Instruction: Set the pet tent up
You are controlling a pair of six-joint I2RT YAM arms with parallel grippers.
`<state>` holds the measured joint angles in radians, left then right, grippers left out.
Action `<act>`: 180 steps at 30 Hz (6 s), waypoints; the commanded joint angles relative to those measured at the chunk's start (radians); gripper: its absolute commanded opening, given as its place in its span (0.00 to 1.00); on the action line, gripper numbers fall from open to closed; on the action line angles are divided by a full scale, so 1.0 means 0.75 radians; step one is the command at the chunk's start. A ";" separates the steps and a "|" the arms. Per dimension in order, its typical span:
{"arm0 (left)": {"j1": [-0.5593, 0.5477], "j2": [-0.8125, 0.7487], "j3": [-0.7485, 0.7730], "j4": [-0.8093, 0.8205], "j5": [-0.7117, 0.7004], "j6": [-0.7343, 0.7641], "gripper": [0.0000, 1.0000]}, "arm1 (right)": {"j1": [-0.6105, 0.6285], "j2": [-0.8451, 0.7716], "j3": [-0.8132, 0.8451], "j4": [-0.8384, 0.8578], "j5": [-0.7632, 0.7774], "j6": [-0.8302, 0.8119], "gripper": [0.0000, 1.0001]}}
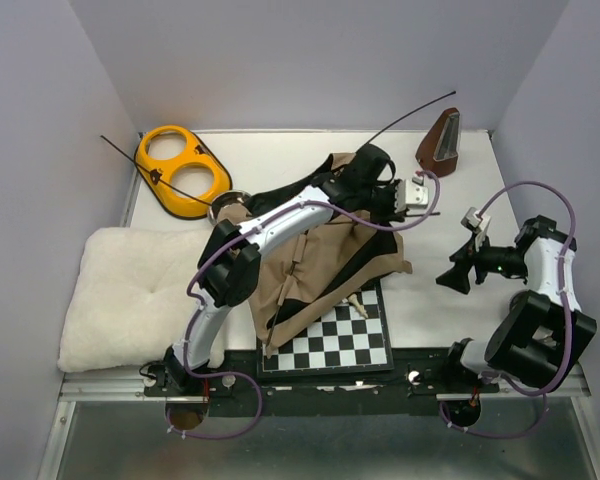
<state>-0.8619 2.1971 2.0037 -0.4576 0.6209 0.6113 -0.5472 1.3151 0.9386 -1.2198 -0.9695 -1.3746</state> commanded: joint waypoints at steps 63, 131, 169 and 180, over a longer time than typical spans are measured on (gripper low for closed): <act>0.100 -0.414 -0.516 -0.132 -0.161 0.780 0.00 | 0.329 0.022 -0.071 0.369 -0.335 0.291 0.01; -0.154 -0.299 -0.571 -0.044 -0.466 1.214 0.00 | 0.433 0.322 0.160 -0.136 -0.149 0.072 0.51; 0.067 -0.688 -0.506 -0.188 -0.241 0.548 0.85 | 0.341 0.247 0.376 -0.177 -0.059 0.029 0.01; 0.582 -0.886 -0.540 -0.365 -0.045 0.371 0.90 | 0.143 0.335 0.554 -0.413 0.057 -0.276 0.01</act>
<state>-0.5694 1.5345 1.6028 -0.5610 0.4652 0.8818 -0.3801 1.5249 1.2915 -1.3537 -0.9382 -1.4723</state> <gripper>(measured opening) 0.907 0.040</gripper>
